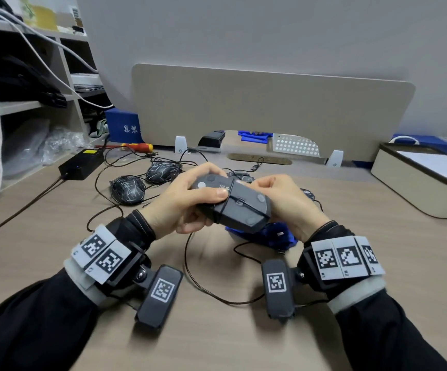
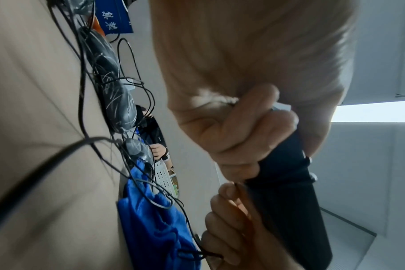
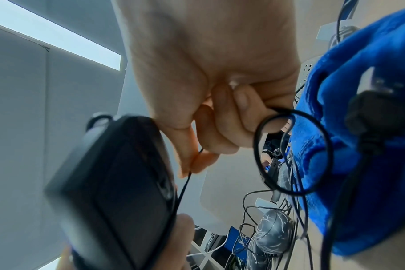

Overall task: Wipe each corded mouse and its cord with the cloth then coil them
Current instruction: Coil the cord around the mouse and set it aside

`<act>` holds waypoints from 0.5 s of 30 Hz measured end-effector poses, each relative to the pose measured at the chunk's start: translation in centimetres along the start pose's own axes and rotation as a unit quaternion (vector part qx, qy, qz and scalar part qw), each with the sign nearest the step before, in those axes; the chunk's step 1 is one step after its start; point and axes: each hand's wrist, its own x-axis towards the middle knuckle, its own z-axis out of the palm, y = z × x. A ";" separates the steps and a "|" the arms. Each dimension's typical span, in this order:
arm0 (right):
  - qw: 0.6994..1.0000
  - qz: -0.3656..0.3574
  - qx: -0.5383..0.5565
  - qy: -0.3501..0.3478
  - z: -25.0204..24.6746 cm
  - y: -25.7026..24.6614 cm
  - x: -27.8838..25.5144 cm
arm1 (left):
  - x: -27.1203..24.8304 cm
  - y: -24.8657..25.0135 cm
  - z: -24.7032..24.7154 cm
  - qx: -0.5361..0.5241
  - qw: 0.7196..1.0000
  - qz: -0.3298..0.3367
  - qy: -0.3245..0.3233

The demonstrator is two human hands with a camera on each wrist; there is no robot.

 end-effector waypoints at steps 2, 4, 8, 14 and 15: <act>1.000 -0.011 0.010 0.023 0.0 0.1 0.1 | 0.0 0.1 -0.1 0.057 0.998 -0.006 -0.002; 0.999 -0.023 0.012 0.034 0.0 0.0 0.0 | 0.0 0.1 -0.2 0.113 0.993 -0.019 0.007; 0.998 -0.055 0.014 0.039 -0.3 -0.4 0.0 | 0.5 -0.1 -0.3 0.195 0.977 -0.019 0.085; 0.995 -0.081 0.042 -0.035 1.8 -0.6 -0.3 | 1.2 -1.2 -0.8 0.184 0.962 0.001 0.201; 0.994 -0.089 0.036 -0.043 2.2 -0.6 -0.3 | 1.3 -1.2 -0.8 0.172 0.961 0.002 0.217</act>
